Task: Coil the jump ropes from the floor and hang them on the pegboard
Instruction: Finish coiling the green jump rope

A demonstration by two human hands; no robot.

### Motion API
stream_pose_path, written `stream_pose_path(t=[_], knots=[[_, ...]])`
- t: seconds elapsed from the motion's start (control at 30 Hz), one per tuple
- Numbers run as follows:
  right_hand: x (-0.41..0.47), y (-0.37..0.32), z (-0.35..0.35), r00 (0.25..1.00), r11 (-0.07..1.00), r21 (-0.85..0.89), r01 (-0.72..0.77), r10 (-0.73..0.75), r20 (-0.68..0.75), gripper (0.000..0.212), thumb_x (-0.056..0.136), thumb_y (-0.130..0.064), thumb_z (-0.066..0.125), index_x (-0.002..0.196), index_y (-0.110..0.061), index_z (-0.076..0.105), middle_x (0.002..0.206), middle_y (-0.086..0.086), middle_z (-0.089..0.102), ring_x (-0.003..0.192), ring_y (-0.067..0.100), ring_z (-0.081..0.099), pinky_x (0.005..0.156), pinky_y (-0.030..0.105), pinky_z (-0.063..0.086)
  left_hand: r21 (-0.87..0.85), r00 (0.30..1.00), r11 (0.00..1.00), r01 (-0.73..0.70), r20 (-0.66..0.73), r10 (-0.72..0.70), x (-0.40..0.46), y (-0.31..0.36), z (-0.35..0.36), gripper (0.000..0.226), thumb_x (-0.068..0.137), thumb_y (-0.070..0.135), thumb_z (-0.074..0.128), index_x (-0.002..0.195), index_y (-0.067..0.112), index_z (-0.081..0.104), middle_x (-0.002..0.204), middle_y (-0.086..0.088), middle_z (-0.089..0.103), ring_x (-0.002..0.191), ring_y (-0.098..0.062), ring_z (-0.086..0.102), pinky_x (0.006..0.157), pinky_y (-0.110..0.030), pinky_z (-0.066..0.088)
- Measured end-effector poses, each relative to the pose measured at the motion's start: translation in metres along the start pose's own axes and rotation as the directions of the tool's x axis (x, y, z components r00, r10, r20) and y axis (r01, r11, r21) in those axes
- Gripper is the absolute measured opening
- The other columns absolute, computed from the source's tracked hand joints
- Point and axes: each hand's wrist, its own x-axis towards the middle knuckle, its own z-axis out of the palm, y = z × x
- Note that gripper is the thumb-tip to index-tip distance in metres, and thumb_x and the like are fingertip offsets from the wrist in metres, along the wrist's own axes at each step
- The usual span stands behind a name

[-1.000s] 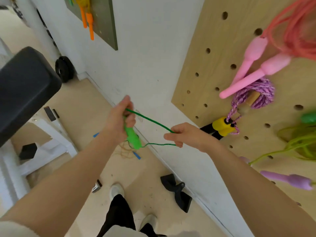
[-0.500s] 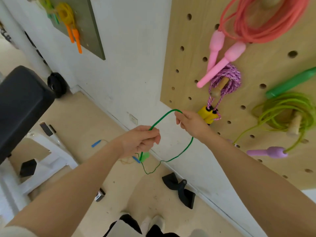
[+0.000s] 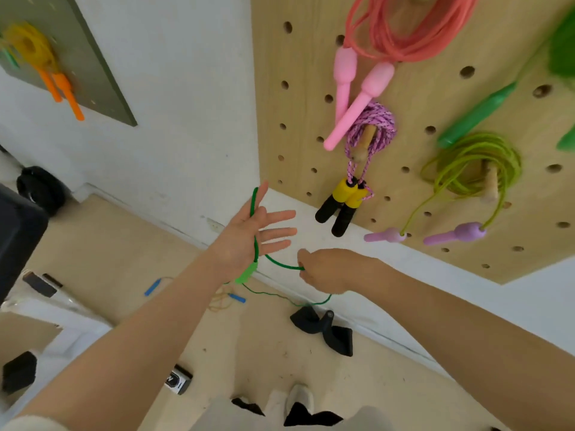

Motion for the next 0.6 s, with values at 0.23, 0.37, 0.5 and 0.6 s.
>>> stream_pose_path(t=[0.23, 0.37, 0.5, 0.6], knots=[[-0.035, -0.014, -0.056, 0.871, 0.983, 0.087, 0.164, -0.103, -0.481, 0.016, 0.089, -0.024, 0.057, 0.079, -0.016, 0.065, 0.067, -0.002, 0.059, 0.060, 0.013, 0.049, 0.058, 0.032, 0.040, 0.302, 0.947, 0.941, 0.153, 0.229, -0.227, 0.002, 0.006, 0.019, 0.025, 0.102, 0.027, 0.032, 0.102, 0.020, 0.056, 0.077, -0.004, 0.065, 0.041, -0.016, 0.051, 0.043, -0.022, 0.040], [-0.048, -0.001, -0.061, 0.718, 0.901, 0.402, 0.161, 0.173, -0.675, 0.020, 0.078, -0.026, 0.074, 0.079, -0.009, 0.063, 0.068, 0.006, 0.063, 0.058, 0.014, 0.053, 0.047, 0.014, 0.035, 0.350, 0.898, 0.905, 0.243, 0.273, -0.346, -0.001, 0.020, 0.020, 0.045, 0.101, 0.041, 0.023, 0.075, 0.013, 0.048, 0.052, 0.002, 0.032, 0.036, -0.007, 0.014, 0.038, -0.019, 0.011], [-0.053, -0.004, -0.056, 0.707, 0.625, 0.678, 0.386, 0.271, -0.653, 0.012, 0.080, -0.011, 0.071, 0.081, -0.015, 0.059, 0.073, 0.000, 0.066, 0.054, 0.003, 0.055, 0.048, 0.010, 0.037, 0.415, 0.808, 0.878, 0.240, 0.417, -0.418, -0.011, 0.028, 0.019, 0.050, 0.097, 0.046, 0.021, 0.058, 0.018, 0.032, 0.050, 0.006, 0.021, 0.038, -0.004, 0.012, 0.039, -0.019, 0.007], [-0.048, -0.013, -0.044, 0.779, 0.472, 0.770, 0.429, 0.238, -0.580, 0.016, 0.092, -0.018, 0.056, 0.079, -0.020, 0.065, 0.065, -0.007, 0.059, 0.059, 0.002, 0.048, 0.059, 0.018, 0.037, 0.207, 0.784, 0.941, 0.267, 0.521, -0.337, -0.014, 0.037, 0.011, 0.053, 0.092, 0.049, 0.033, 0.046, 0.022, 0.038, 0.045, 0.009, 0.023, 0.036, -0.003, 0.013, 0.033, -0.014, 0.012]])
